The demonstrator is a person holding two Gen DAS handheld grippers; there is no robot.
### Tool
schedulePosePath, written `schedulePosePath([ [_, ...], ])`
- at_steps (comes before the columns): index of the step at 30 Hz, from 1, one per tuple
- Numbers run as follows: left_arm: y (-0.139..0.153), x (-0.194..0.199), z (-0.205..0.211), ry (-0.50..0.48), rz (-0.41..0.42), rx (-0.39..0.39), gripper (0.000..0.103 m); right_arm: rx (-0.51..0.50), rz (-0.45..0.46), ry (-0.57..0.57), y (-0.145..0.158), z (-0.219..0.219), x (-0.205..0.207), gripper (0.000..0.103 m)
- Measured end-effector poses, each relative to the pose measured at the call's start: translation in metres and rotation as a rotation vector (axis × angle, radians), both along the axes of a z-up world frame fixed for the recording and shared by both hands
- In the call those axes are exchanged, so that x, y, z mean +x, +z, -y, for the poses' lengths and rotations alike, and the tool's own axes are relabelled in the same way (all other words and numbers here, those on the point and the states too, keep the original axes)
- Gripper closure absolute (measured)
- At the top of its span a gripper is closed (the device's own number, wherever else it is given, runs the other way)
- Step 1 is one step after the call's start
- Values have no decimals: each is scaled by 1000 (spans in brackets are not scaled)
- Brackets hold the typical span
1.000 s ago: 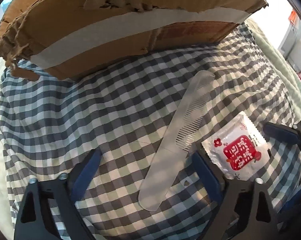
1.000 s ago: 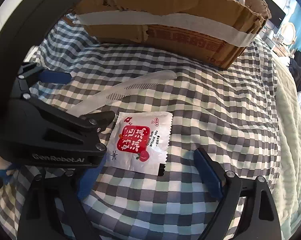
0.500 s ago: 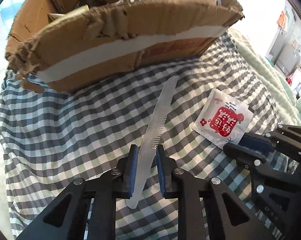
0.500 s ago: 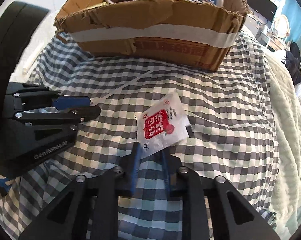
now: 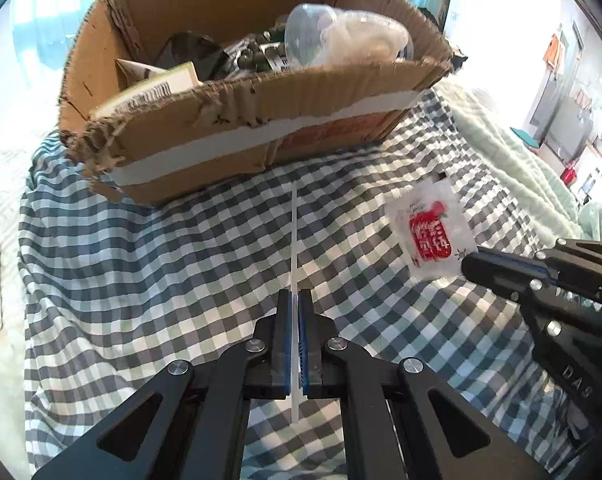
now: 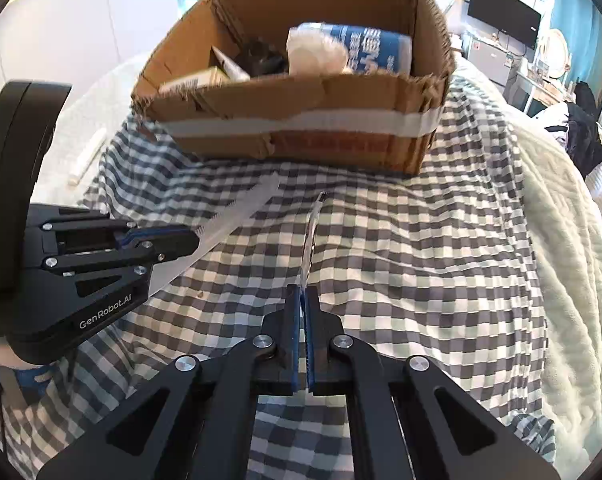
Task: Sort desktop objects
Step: 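Grasp the clear comb with the left gripper while the right grasps the red sachet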
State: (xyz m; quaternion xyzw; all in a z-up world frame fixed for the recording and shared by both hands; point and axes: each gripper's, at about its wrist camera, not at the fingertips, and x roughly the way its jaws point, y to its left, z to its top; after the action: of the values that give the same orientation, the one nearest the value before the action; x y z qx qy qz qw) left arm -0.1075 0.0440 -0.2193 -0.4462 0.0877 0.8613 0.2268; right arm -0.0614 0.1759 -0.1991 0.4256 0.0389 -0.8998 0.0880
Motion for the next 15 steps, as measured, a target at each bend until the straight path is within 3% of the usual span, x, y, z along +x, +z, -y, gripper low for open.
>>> schedulePosePath([
  [15,26,18,7,34,-71,19,101,-47,-161,-38,47,-17,22,101],
])
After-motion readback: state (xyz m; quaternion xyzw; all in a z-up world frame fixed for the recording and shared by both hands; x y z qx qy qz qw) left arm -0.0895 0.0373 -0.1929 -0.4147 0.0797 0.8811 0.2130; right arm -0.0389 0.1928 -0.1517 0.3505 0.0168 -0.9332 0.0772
